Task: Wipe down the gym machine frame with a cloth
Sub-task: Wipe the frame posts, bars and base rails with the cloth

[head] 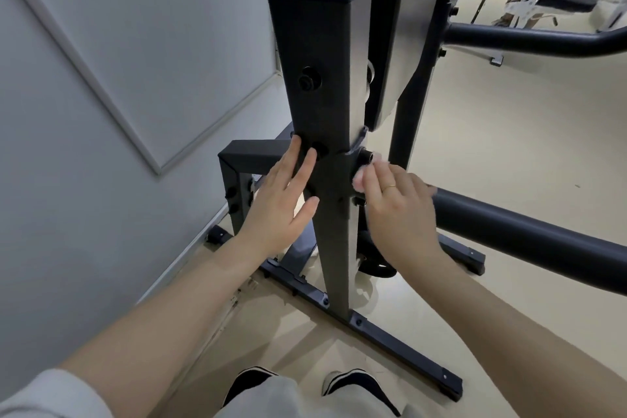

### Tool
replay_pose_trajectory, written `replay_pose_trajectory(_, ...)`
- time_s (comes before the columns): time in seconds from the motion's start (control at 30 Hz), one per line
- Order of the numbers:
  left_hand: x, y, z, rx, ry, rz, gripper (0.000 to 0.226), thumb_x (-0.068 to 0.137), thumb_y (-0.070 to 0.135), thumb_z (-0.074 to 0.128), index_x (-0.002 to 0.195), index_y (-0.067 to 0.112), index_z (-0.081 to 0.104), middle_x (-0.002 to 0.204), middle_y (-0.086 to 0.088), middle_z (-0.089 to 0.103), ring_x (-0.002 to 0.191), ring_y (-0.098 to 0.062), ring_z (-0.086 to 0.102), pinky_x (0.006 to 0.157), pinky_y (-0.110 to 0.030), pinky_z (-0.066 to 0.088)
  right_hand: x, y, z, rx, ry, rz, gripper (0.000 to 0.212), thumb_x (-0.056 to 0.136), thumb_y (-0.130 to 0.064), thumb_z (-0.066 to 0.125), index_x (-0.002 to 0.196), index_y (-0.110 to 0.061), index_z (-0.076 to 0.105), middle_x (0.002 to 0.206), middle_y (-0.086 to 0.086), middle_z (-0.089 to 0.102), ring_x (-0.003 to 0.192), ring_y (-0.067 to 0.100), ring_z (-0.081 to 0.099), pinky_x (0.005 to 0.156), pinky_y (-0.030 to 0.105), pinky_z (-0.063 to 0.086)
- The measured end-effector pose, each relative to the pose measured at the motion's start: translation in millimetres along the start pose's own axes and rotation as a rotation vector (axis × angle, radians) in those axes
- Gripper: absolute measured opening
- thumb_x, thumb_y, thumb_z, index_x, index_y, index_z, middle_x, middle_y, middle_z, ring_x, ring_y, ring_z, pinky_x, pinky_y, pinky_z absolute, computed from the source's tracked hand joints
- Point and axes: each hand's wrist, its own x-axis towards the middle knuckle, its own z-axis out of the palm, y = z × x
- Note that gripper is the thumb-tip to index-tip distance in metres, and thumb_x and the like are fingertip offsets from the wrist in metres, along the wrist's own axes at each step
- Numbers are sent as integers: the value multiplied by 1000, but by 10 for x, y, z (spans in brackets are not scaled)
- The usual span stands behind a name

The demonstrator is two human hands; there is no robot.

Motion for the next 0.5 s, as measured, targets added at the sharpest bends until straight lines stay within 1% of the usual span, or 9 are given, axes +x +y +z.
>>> replay_pose_trajectory(0.07,0,10,2,-4,8,1,61,90,42,29,146,29,9,153,4,-5,141,-29,24,107,-35,25,-20,-112,122,18,28,51,32,94,-15,45,117,-13,68,118,7,68,108,25,66,87,39,53)
replay_pose_trajectory(0.13,-2,29,6,4,16,-9,63,90,40,29,148,26,10,154,5,-5,141,-28,25,105,-32,27,-122,-3,198,30,9,-36,31,89,-13,58,118,-9,68,123,10,65,115,27,62,96,42,46)
replay_pose_trajectory(0.17,-5,49,7,1,20,-20,64,90,40,30,149,25,10,154,6,-6,141,-26,25,104,-30,28,-216,121,230,24,9,-156,38,83,-12,69,120,-7,66,128,13,62,121,30,57,102,45,39)
replay_pose_trajectory(0.23,-18,119,-7,-35,26,-64,62,91,38,32,147,27,9,153,10,-7,140,-20,27,102,-26,31,-378,372,189,16,-18,-343,56,71,-10,77,125,-5,62,134,15,56,132,29,45,112,45,29)
replay_pose_trajectory(0.3,-27,194,-44,-113,40,-111,60,91,27,33,146,26,12,152,14,-5,131,-9,31,97,-22,35,-387,404,150,71,1,-369,55,71,-10,78,125,-8,63,134,12,58,130,27,48,110,44,34)
replay_pose_trajectory(0.33,-25,226,-67,-158,55,-125,59,90,21,32,147,24,17,152,14,-2,126,-6,32,95,-21,36,-341,314,142,152,34,-340,45,80,-11,72,125,-13,64,132,8,59,127,25,52,104,46,42)
replay_pose_trajectory(0.37,-22,241,-89,-201,69,-129,58,90,16,31,147,21,22,153,13,3,126,-2,32,95,-17,35,-261,196,137,258,71,-314,35,91,-14,57,125,-17,64,132,4,60,124,23,55,99,48,48)
replay_pose_trajectory(0.43,-29,231,-136,-266,93,-127,54,91,13,30,144,23,27,153,11,13,129,15,28,98,-3,26,-63,-38,104,413,122,-341,42,105,-20,27,125,-20,64,130,2,62,123,22,55,98,46,49)
replay_pose_trajectory(0.5,-65,194,-188,-294,122,-152,54,92,10,30,141,31,24,152,12,22,134,13,22,103,-2,21,140,-143,136,348,209,-500,46,106,-15,23,121,-11,65,125,9,64,122,27,55,101,43,43)
